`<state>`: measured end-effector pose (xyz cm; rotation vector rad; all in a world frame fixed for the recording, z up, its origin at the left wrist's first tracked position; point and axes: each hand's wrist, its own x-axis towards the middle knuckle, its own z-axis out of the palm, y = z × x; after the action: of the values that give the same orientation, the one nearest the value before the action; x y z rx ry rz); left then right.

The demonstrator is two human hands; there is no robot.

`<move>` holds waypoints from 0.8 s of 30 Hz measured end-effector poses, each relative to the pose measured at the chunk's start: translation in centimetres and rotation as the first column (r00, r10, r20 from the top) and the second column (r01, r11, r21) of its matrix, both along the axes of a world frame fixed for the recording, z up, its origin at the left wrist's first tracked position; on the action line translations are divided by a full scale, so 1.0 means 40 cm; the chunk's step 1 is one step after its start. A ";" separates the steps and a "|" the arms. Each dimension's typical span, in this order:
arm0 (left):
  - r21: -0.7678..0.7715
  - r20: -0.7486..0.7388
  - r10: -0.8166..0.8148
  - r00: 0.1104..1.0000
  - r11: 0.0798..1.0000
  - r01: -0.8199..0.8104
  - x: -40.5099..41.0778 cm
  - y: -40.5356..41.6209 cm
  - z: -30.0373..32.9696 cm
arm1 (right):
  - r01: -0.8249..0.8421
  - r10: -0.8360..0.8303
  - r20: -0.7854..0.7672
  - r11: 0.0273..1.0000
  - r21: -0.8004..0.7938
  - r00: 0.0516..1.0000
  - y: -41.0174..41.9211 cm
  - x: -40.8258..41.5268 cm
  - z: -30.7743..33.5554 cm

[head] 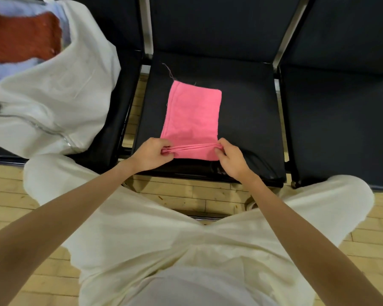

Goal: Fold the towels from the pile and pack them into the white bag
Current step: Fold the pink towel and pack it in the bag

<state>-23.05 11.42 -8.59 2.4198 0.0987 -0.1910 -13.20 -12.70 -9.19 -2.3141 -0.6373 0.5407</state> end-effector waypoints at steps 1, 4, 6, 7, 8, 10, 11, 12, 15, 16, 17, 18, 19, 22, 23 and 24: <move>-0.070 -0.005 0.009 1.000 0.997 -0.009 0.003 0.000 0.010 | 0.037 -0.037 0.006 0.999 0.036 0.999 -0.008 0.000 0.003; -0.286 -0.031 0.089 0.996 0.954 -0.094 0.018 -0.002 0.031 | 0.125 -0.127 0.011 0.984 0.129 0.992 -0.018 0.001 0.000; -0.356 -0.038 0.230 0.972 0.906 -0.228 0.037 -0.005 0.030 | 0.200 -0.204 0.009 0.967 0.157 0.979 -0.008 0.006 -0.006; -0.357 -0.036 0.307 0.951 0.885 -0.299 0.049 -0.010 0.026 | 0.238 -0.243 0.012 0.959 0.157 0.970 0.001 0.012 -0.011; -0.349 -0.027 0.378 0.925 0.864 -0.363 0.063 -0.015 0.016 | 0.269 -0.276 0.022 0.951 0.153 0.961 0.011 0.018 -0.016; -0.305 0.007 0.475 0.880 0.839 -0.451 0.091 -0.028 -0.008 | 0.318 -0.326 0.058 0.941 0.118 0.944 0.035 0.032 -0.031; -0.263 0.026 0.505 0.863 0.836 -0.482 0.106 -0.035 -0.021 | 0.340 -0.347 0.079 0.937 0.083 0.935 0.048 0.039 -0.040; -0.219 0.037 0.529 0.848 0.832 -0.509 0.120 -0.040 -0.041 | 0.362 -0.363 0.105 0.932 0.035 0.926 0.061 0.046 -0.049; -0.100 0.046 0.577 0.815 0.815 -0.571 0.149 -0.052 -0.090 | 0.408 -0.379 0.195 0.903 -0.133 0.904 0.087 0.061 -0.075; -0.047 0.073 0.568 0.820 0.823 -0.566 0.154 -0.056 -0.102 | 0.417 -0.378 0.215 0.891 -0.179 0.900 0.092 0.064 -0.082; 0.024 0.112 0.544 0.831 0.835 -0.550 0.159 -0.059 -0.115 | 0.420 -0.371 0.231 0.879 -0.224 0.899 0.096 0.067 -0.088; 0.109 0.147 0.512 0.846 0.842 -0.528 0.159 -0.062 -0.125 | 0.418 -0.359 0.243 0.869 -0.266 0.901 0.099 0.068 -0.095; 0.189 0.170 0.484 0.858 0.839 -0.510 0.160 -0.063 -0.134 | 0.413 -0.346 0.251 0.859 -0.303 0.904 0.102 0.070 -0.105; 0.261 0.193 0.461 0.866 0.827 -0.498 0.153 -0.066 -0.149 | 0.438 -0.365 0.264 0.837 -0.326 0.893 0.112 0.072 -0.125; 0.248 0.212 0.464 0.860 0.826 -0.507 0.151 -0.066 -0.150 | 0.452 -0.375 0.280 0.837 -0.308 0.884 0.114 0.073 -0.127; 0.241 0.237 0.462 0.855 0.824 -0.513 0.148 -0.064 -0.147 | 0.453 -0.369 0.303 0.845 -0.283 0.879 0.113 0.074 -0.127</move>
<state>-17.12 8.85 -14.48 2.5986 0.7134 0.2870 -10.24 -8.16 -14.25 -2.7745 -0.1277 0.1771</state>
